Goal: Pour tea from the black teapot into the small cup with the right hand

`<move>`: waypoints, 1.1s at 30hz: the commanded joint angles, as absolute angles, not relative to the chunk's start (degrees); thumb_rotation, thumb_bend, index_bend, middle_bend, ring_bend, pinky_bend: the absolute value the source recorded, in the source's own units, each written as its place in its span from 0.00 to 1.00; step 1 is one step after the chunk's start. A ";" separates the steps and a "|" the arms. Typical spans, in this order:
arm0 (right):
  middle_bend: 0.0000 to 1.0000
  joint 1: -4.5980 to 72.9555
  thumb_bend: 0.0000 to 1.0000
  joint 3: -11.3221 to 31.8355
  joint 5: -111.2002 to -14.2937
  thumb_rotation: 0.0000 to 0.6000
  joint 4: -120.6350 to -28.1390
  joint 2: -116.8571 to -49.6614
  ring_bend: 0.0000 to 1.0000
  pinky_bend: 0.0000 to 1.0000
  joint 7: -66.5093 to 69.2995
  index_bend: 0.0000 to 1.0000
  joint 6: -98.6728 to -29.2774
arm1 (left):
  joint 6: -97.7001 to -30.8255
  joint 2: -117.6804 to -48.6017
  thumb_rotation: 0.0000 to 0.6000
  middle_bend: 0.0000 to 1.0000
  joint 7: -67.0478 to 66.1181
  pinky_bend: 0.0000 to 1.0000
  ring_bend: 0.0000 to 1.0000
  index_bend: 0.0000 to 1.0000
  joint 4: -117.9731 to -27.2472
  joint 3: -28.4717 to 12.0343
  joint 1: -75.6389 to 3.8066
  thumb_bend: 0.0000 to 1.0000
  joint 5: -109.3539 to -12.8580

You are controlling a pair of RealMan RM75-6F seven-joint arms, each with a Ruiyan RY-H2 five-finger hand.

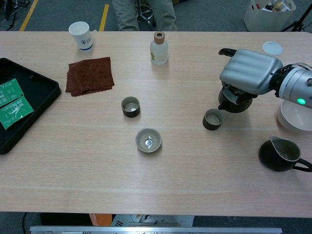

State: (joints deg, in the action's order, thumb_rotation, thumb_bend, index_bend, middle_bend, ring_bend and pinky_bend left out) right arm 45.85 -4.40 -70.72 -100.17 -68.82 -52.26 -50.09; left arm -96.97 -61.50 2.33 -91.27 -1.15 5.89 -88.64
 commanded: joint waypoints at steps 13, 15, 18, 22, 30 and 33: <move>0.81 46.77 0.54 -4.97 -70.63 0.50 -101.39 -68.75 0.68 0.09 -58.34 0.78 -50.57 | -97.14 -61.91 1.00 0.25 2.84 0.08 0.17 0.25 -90.65 -1.22 6.16 0.29 -88.51; 0.81 46.87 0.54 -5.03 -70.47 0.50 -101.52 -68.83 0.68 0.09 -59.05 0.78 -50.61 | -97.21 -61.94 1.00 0.25 2.96 0.08 0.17 0.25 -90.55 -1.20 6.23 0.29 -88.53; 0.81 47.16 0.54 -5.21 -70.15 0.50 -101.84 -68.83 0.68 0.09 -60.50 0.78 -50.51 | -97.39 -62.02 1.00 0.25 3.14 0.08 0.17 0.25 -90.34 -1.21 6.39 0.29 -88.47; 0.81 47.57 0.54 -5.44 -69.64 0.50 -102.12 -68.76 0.68 0.08 -62.34 0.78 -50.37 | -97.51 -62.14 1.00 0.25 3.29 0.08 0.17 0.25 -90.11 -1.22 6.53 0.29 -88.42; 0.81 48.03 0.54 -5.63 -68.83 0.50 -102.88 -68.82 0.68 0.08 -64.79 0.78 -50.92 | -97.63 -62.24 1.00 0.25 3.59 0.08 0.17 0.25 -89.77 -1.27 6.65 0.29 -88.45; 0.81 48.16 0.54 -5.77 -68.73 0.50 -103.05 -68.75 0.68 0.08 -65.61 0.78 -51.20 | -97.67 -62.27 1.00 0.25 3.70 0.08 0.17 0.25 -89.67 -1.27 6.72 0.29 -88.43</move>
State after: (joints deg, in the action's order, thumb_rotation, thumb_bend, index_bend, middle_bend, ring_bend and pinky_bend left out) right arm 48.11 -5.72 -68.78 -102.99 -68.77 -65.46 -51.11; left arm -97.67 -62.27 3.69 -89.67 -1.27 6.71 -88.43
